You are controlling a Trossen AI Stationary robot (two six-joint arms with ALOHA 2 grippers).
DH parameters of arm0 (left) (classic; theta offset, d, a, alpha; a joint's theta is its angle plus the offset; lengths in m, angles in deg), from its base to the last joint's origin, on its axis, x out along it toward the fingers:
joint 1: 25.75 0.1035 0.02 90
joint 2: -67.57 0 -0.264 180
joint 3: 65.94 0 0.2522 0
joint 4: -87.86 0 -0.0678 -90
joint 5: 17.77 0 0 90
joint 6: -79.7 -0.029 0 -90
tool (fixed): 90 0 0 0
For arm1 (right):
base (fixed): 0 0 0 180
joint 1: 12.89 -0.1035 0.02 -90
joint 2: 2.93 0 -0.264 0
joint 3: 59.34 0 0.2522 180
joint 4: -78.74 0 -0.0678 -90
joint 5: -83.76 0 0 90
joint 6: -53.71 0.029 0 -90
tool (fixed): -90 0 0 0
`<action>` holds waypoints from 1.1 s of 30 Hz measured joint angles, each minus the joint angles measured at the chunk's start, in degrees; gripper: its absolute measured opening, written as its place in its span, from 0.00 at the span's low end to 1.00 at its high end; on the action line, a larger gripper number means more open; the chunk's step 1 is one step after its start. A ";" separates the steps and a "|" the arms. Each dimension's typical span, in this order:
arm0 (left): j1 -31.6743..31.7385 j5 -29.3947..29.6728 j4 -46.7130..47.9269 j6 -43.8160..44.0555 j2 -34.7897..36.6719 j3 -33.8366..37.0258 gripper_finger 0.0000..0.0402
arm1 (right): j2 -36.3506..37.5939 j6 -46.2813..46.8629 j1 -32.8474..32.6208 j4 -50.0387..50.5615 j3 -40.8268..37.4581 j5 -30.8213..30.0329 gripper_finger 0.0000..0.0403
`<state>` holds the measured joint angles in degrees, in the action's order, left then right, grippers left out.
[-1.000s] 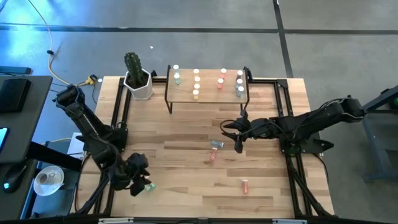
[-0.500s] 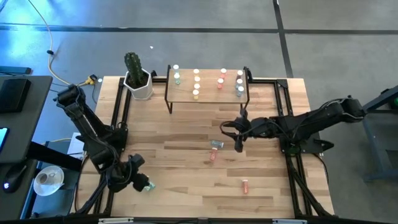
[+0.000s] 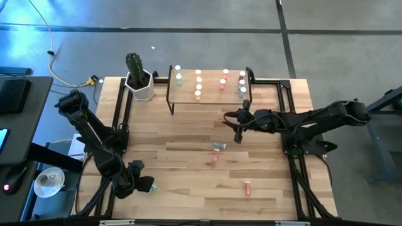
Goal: Pick and place medicine bottles onto shelf by color
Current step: Put the light blue pill bottle on the shelf aligned with the other light blue pill bottle
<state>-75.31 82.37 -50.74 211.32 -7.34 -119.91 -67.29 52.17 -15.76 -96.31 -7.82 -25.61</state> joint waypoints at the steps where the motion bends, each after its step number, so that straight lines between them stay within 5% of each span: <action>1: 0.00 -0.57 -0.22 0.07 -0.28 0.00 0.48 | 0.00 0.00 0.45 -0.17 0.00 0.00 0.35; 12: 0.67 3.75 -0.87 -5.98 -2.97 0.02 0.48 | 0.00 0.17 1.88 -1.38 0.00 0.02 0.35; 25: 10.15 -1.71 -0.97 -58.98 -3.04 0.02 0.48 | 0.00 3.04 1.88 -1.38 0.00 0.04 0.35; 33: 14.24 -3.83 -0.91 -80.13 -3.04 0.02 0.48 | 0.00 3.04 1.88 -0.63 0.00 0.05 0.35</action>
<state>-61.07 78.54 -51.66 131.19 -10.38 -119.89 -67.29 55.21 -13.88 -96.94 -7.82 -25.56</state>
